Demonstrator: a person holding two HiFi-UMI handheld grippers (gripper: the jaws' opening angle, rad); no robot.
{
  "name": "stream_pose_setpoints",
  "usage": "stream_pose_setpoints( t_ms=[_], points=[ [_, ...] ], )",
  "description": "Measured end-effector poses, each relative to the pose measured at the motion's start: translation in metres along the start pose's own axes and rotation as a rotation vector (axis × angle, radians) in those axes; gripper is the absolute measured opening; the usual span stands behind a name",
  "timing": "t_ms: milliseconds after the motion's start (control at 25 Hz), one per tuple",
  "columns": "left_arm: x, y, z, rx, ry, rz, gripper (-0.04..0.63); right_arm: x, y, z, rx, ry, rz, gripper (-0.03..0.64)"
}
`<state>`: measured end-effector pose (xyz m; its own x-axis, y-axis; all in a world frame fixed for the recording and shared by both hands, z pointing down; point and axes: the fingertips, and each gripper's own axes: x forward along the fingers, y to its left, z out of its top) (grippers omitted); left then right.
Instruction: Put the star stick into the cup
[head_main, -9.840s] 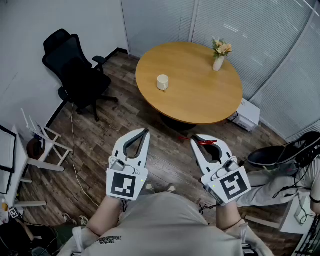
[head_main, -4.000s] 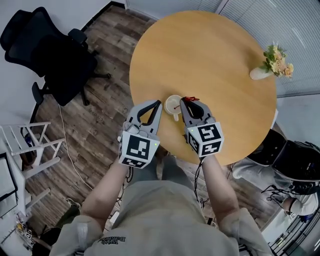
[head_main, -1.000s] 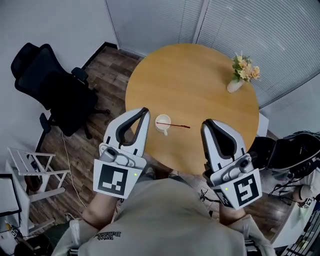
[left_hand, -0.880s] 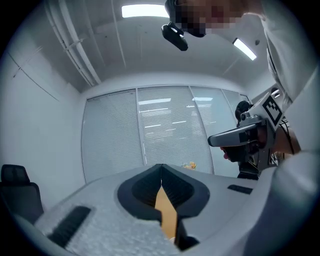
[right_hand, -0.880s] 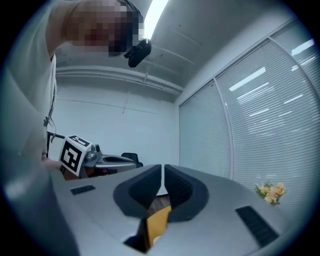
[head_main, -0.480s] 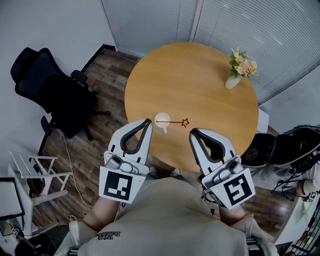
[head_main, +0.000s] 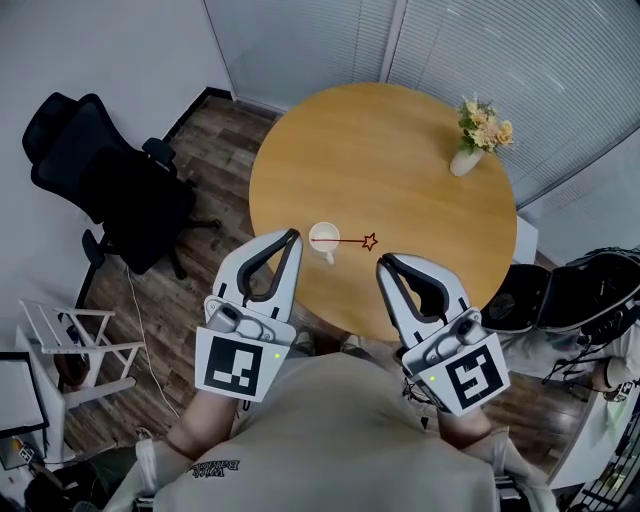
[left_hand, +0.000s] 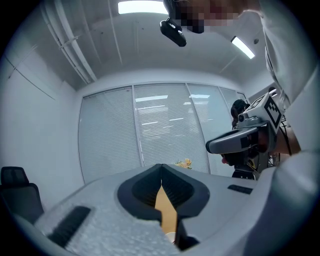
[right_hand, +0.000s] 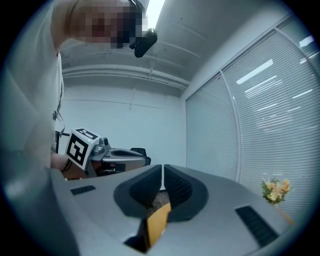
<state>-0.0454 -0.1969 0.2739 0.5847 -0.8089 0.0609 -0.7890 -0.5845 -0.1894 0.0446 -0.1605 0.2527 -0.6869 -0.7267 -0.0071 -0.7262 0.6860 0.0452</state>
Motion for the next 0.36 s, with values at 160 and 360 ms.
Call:
stream_pose_setpoints(
  t_ms=[160,360],
  points=[
    [0.0001,0.0004,-0.0010,0.016,0.010,-0.007,0.021,-0.0041,-0.0022,-0.0079,-0.020,0.046,-0.013,0.037],
    [0.0027,0.0004,-0.0036,0.011,0.015,0.003,0.021,-0.0089,-0.0079,-0.0083,-0.017,0.041,-0.022,0.037]
  ],
)
